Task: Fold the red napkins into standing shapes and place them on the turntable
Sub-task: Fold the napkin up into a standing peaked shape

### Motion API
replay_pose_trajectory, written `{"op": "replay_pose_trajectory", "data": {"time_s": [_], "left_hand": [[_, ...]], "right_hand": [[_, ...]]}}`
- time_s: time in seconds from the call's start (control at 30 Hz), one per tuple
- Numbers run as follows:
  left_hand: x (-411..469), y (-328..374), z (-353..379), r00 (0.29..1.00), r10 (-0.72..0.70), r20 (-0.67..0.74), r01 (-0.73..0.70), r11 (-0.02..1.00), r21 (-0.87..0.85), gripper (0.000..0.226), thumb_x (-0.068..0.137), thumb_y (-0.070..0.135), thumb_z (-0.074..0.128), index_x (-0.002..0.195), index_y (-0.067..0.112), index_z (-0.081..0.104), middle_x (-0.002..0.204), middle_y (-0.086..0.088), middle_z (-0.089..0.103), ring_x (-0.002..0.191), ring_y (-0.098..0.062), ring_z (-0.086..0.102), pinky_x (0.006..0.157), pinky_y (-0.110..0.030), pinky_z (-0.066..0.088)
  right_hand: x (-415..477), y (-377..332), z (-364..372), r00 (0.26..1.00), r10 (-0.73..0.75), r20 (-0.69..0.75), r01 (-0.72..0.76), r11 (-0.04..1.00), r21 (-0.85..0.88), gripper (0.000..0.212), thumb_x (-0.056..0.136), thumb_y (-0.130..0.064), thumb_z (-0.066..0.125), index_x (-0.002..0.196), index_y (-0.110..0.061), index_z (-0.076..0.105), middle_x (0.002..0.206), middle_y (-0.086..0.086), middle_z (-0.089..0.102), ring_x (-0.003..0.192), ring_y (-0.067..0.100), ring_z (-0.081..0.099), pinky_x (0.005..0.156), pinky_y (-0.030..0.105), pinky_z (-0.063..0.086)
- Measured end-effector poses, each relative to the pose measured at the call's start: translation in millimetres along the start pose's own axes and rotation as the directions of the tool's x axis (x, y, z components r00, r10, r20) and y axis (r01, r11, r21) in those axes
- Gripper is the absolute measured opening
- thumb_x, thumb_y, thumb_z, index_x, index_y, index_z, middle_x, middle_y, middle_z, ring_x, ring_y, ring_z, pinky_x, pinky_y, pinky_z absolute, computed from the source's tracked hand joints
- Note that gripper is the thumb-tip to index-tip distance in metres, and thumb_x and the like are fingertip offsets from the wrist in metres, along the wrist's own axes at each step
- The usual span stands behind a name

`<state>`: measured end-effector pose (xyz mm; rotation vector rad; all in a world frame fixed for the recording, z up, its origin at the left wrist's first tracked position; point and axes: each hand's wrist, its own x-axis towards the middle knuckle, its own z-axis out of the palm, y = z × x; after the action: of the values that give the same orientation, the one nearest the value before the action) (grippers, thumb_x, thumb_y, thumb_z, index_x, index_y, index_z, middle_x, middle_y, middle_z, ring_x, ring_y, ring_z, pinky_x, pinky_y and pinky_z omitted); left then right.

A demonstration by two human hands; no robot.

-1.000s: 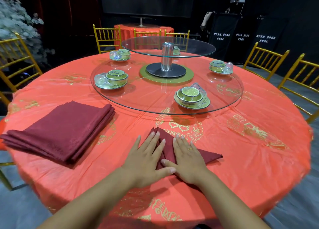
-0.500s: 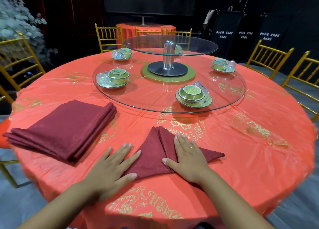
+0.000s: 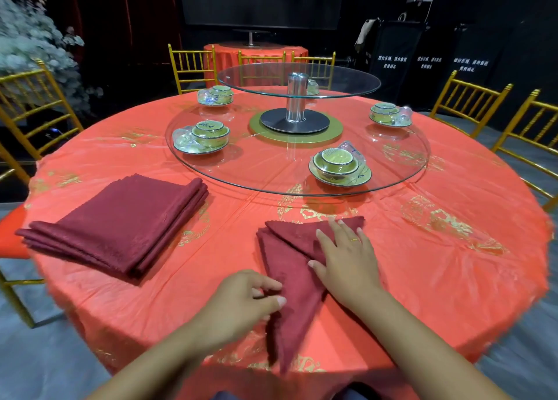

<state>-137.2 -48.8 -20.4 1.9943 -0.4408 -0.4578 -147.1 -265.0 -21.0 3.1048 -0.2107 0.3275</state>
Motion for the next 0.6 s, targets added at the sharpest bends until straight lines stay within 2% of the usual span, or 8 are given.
{"op": "replay_pose_trajectory", "data": {"time_s": [0.07, 0.2, 0.27, 0.3, 0.37, 0.43, 0.5, 0.6], "left_hand": [[-2.8, 5.6, 17.0, 0.996, -0.023, 0.083, 0.031, 0.994, -0.106, 0.019, 0.080, 0.023, 0.075, 0.098, 0.029, 0.071, 0.103, -0.001, 0.060, 0.083, -0.014, 0.068, 0.075, -0.036, 0.059], [14.0, 5.0, 22.9, 0.987, 0.161, 0.027, -0.162, 0.958, 0.238, 0.020, 0.080, 0.037, 0.072, 0.100, 0.035, 0.071, 0.085, 0.019, 0.058, 0.072, 0.011, 0.054, 0.066, -0.010, 0.040], [27.0, 8.3, 11.8, 0.954, 0.282, -0.106, -0.220, 0.893, 0.393, 0.014, 0.080, 0.039, 0.071, 0.094, 0.037, 0.070, 0.079, 0.019, 0.056, 0.072, 0.007, 0.051, 0.068, -0.018, 0.037], [35.1, 8.4, 5.4, 0.923, 0.341, -0.180, -0.229, 0.859, 0.458, 0.017, 0.080, 0.040, 0.071, 0.096, 0.036, 0.070, 0.083, 0.017, 0.054, 0.078, 0.003, 0.049, 0.072, -0.024, 0.037], [54.3, 6.3, -5.2, 0.886, 0.402, -0.231, -0.204, 0.785, 0.585, 0.040, 0.081, 0.044, 0.069, 0.119, 0.033, 0.063, 0.109, 0.005, 0.053, 0.107, -0.015, 0.047, 0.090, -0.032, 0.037], [73.9, 2.2, -14.5, 0.929, 0.349, -0.126, -0.177, 0.715, 0.677, 0.061, 0.086, 0.051, 0.061, 0.142, 0.038, 0.040, 0.150, -0.003, 0.031, 0.140, -0.023, 0.023, 0.114, -0.039, 0.020], [89.1, -2.4, -19.5, 0.960, 0.279, 0.017, -0.204, 0.657, 0.725, 0.064, 0.090, 0.055, 0.052, 0.147, 0.041, 0.027, 0.161, 0.000, 0.006, 0.148, -0.017, 0.001, 0.118, -0.044, 0.001], [94.7, -9.2, -18.5, 0.964, 0.231, 0.132, -0.255, 0.659, 0.707, 0.055, 0.094, 0.052, 0.048, 0.145, 0.035, 0.035, 0.159, 0.003, 0.020, 0.146, -0.011, 0.013, 0.119, -0.041, 0.005]], "right_hand": [[0.7, 8.4, 3.4, 0.999, 0.018, 0.032, -0.020, 0.998, 0.064, 0.058, 0.095, -0.048, 0.041, 0.148, -0.027, 0.028, 0.159, 0.004, 0.012, 0.147, 0.019, 0.008, 0.118, 0.038, 0.005], [1.1, 21.8, 10.0, 0.990, -0.045, 0.130, 0.008, 0.964, 0.265, 0.051, 0.100, -0.041, 0.038, 0.148, -0.026, 0.030, 0.159, 0.003, 0.016, 0.147, 0.019, 0.008, 0.118, 0.031, 0.011], [1.0, 25.0, 12.6, 0.990, -0.057, 0.126, 0.018, 0.956, 0.294, 0.050, 0.100, -0.041, 0.039, 0.147, -0.026, 0.032, 0.158, 0.003, 0.018, 0.147, 0.018, 0.009, 0.118, 0.030, 0.011], [0.8, 25.2, 13.7, 0.991, -0.056, 0.122, 0.017, 0.954, 0.299, 0.050, 0.100, -0.041, 0.039, 0.147, -0.026, 0.033, 0.158, 0.003, 0.019, 0.147, 0.018, 0.009, 0.118, 0.029, 0.011], [0.1, 25.1, 15.7, 0.991, -0.049, 0.121, 0.010, 0.953, 0.303, 0.050, 0.100, -0.041, 0.038, 0.147, -0.026, 0.033, 0.158, 0.003, 0.019, 0.147, 0.018, 0.008, 0.118, 0.030, 0.010], [0.0, 25.6, 16.8, 0.991, -0.050, 0.124, 0.010, 0.953, 0.304, 0.050, 0.100, -0.042, 0.037, 0.147, -0.026, 0.032, 0.158, 0.002, 0.017, 0.147, 0.017, 0.007, 0.119, 0.030, 0.010], [0.1, 26.4, 15.8, 0.988, -0.059, 0.141, 0.014, 0.954, 0.299, 0.051, 0.100, -0.043, 0.035, 0.148, -0.026, 0.029, 0.159, 0.003, 0.015, 0.147, 0.017, 0.006, 0.119, 0.031, 0.009], [-1.0, 29.2, 12.0, 0.976, -0.093, 0.197, 0.038, 0.963, 0.266, 0.057, 0.099, -0.049, 0.031, 0.150, -0.026, 0.022, 0.160, 0.002, 0.008, 0.147, 0.017, -0.001, 0.119, 0.033, 0.002]]}}
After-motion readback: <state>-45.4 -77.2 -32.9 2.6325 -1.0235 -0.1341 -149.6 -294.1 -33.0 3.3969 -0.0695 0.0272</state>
